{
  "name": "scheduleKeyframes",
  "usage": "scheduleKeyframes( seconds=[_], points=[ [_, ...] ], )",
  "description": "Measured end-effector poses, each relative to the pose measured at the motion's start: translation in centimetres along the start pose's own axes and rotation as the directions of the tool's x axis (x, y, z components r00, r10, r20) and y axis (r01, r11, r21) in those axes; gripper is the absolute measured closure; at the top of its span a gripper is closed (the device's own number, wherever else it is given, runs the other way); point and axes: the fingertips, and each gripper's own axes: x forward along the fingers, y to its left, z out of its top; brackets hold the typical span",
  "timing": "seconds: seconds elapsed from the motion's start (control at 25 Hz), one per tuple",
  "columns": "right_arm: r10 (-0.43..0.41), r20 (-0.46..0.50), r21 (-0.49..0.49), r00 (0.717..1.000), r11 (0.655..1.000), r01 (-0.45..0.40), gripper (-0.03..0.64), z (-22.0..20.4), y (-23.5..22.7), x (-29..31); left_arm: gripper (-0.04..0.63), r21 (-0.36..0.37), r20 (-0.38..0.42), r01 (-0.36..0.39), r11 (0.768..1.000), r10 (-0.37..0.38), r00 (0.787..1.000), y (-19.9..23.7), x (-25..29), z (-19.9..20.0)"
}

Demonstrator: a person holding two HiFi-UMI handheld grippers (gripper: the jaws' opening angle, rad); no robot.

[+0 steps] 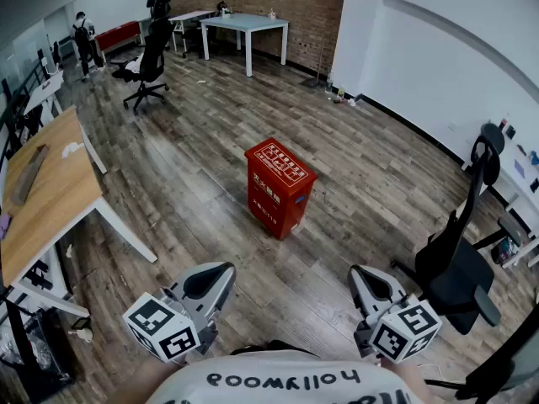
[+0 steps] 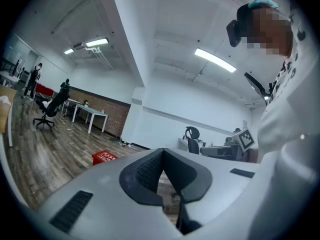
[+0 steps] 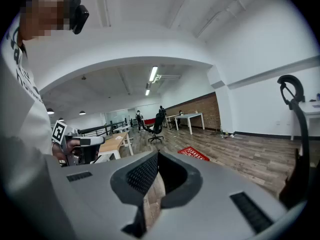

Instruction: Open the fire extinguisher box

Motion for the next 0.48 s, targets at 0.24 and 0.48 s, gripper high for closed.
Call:
scheduleKeyframes(
  seconds=[0.24,0.48],
  points=[
    [0.008,-0.006,0.003,1.000,1.000,-0.008,0.607,-0.34,0.09,0.12,0.589,-0.001,-0.008,-0.002,1.000,0.002,1.000,0.08,0.11,-0.35],
    [0.013,-0.010,0.004,1.000,1.000,-0.013,0.607,-0.56,0.25,0.39,0.589,-0.004,-0.004,-0.011,1.000,0.011,1.000,0.51,-0.10,-0.36]
  ],
)
